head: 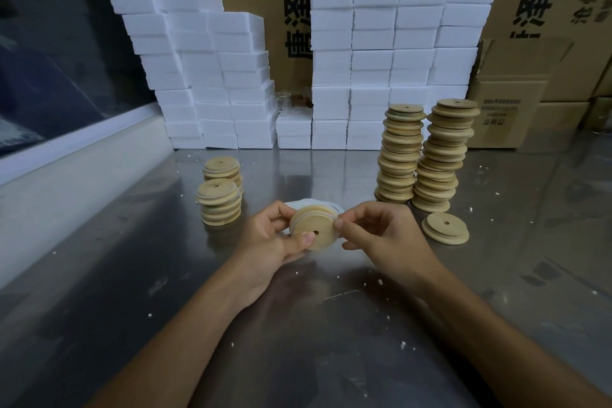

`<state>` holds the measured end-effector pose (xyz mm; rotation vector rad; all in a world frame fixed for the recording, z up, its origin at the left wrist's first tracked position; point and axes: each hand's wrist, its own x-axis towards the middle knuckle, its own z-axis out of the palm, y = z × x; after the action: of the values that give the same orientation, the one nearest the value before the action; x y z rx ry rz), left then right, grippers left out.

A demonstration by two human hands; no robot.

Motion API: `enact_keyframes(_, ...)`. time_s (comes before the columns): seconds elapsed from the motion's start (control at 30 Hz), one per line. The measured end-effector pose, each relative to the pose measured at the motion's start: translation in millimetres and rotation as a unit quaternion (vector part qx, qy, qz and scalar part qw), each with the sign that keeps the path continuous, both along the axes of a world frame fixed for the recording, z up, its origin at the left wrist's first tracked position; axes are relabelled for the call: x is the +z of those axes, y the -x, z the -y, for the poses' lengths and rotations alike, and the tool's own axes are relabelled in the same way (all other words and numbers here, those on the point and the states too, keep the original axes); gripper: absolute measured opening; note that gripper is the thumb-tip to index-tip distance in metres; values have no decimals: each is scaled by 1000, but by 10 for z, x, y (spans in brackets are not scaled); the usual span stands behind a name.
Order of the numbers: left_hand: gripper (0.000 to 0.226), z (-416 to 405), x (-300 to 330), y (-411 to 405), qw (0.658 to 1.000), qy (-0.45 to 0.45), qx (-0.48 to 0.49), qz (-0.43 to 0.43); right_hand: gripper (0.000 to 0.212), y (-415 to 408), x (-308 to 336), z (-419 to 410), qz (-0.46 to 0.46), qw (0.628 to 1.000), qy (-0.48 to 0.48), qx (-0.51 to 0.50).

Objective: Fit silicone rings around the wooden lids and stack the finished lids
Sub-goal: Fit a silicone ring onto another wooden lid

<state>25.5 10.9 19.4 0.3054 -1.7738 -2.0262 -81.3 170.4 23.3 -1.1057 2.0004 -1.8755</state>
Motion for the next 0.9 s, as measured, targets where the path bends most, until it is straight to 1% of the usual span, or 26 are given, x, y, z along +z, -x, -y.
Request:
enact_keyframes(0.13,24,-2,-8,9,998,-56,-10,-5,5,8,6,-1,27,1000,7,13)
enact_keyframes(0.2,25,12,-14,9,999,-49,-9,1,4,14,-9,-2,17,1000,-6,9)
enact_keyframes(0.23,26,11,-11,3,1000,-24,-8,1,3,15,-19,-1,1,1000,-18,4)
enact_keyframes(0.27,30,14,-13,0,1000,31,0,-1,3,14,-30,0,-20,999,-33,-1)
enact_keyframes(0.3,34,21,-20,1,994,111,18,-3,3,13,-39,-1,-48,998,-52,-6)
enact_keyframes(0.37,40,23,-25,7,962,269,45,-3,3,7,-44,-6,-114,989,-90,-9)
enact_keyframes(0.4,43,25,-29,12,950,309,49,-6,4,4,-40,-9,-140,985,-101,-12)
enact_keyframes(0.43,44,28,-32,16,947,319,46,-8,4,5,-34,-15,-157,982,-106,-15)
enact_keyframes(0.53,44,45,-31,20,960,277,34,-1,5,6,-4,-24,-179,978,-103,-15)
enact_keyframes(0.6,42,51,-25,18,965,260,32,6,5,-4,6,-20,-178,979,-96,-17)
enact_keyframes(0.77,35,25,-35,21,983,181,28,5,3,-5,32,-18,-133,989,-68,-16)
enact_keyframes(0.9,33,0,-51,27,992,124,30,-3,2,-6,44,-23,-105,991,-77,-5)
